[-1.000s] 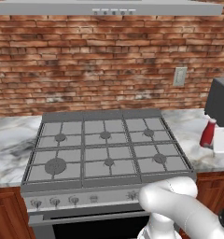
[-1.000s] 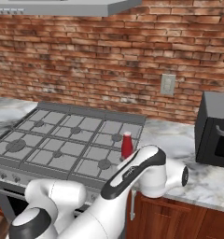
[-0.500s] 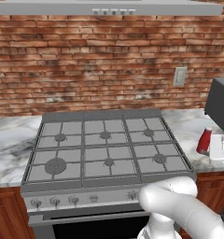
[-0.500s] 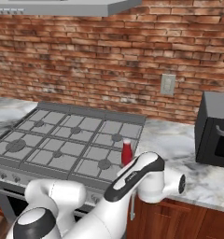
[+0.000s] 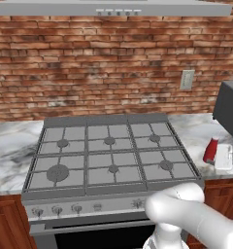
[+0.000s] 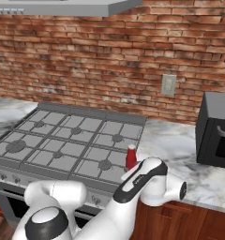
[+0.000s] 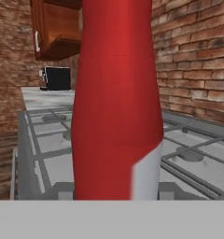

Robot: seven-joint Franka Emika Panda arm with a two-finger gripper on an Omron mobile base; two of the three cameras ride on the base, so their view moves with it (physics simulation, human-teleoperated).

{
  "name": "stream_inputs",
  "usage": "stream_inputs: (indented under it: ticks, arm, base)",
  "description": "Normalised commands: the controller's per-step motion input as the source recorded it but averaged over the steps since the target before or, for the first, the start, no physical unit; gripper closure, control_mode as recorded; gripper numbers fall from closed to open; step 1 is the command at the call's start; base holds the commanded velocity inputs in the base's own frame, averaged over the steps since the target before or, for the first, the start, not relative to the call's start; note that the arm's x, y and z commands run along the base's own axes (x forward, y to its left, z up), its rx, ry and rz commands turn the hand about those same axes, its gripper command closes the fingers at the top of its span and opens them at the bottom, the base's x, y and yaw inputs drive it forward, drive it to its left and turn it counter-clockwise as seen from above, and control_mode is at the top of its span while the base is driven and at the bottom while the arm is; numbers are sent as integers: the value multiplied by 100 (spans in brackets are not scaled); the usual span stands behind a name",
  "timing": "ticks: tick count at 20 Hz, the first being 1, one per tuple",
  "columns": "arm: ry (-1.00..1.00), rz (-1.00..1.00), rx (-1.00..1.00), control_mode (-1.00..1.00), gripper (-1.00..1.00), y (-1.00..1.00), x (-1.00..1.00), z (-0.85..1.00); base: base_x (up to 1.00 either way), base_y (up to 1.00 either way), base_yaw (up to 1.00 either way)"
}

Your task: Take 2 condiments from the cabinet and move them on the counter near the stove.Make sure the condiments are lined up with each other, next to each other.

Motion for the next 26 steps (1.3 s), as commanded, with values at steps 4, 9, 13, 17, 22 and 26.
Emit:
stream_inputs:
  ticks: [4,9,13,17,22,26]
  arm:
    - [0,0,3,-100,100,-29,22,-24]
    - [0,0,2,-100,100,-18,25,-24]
    - [0,0,1,-100,100,-1,31,-24]
    - [0,0,0,-100,100,-1,25,-21]
    - [0,0,0,-100,100,-6,16,-27]
    - [-1,1,0,-100,100,-6,12,-30]
  base:
    - [0,0,0]
    - [0,0,0]
    - [0,0,0]
    - [0,0,0]
    - [0,0,0]
    - [0,0,0]
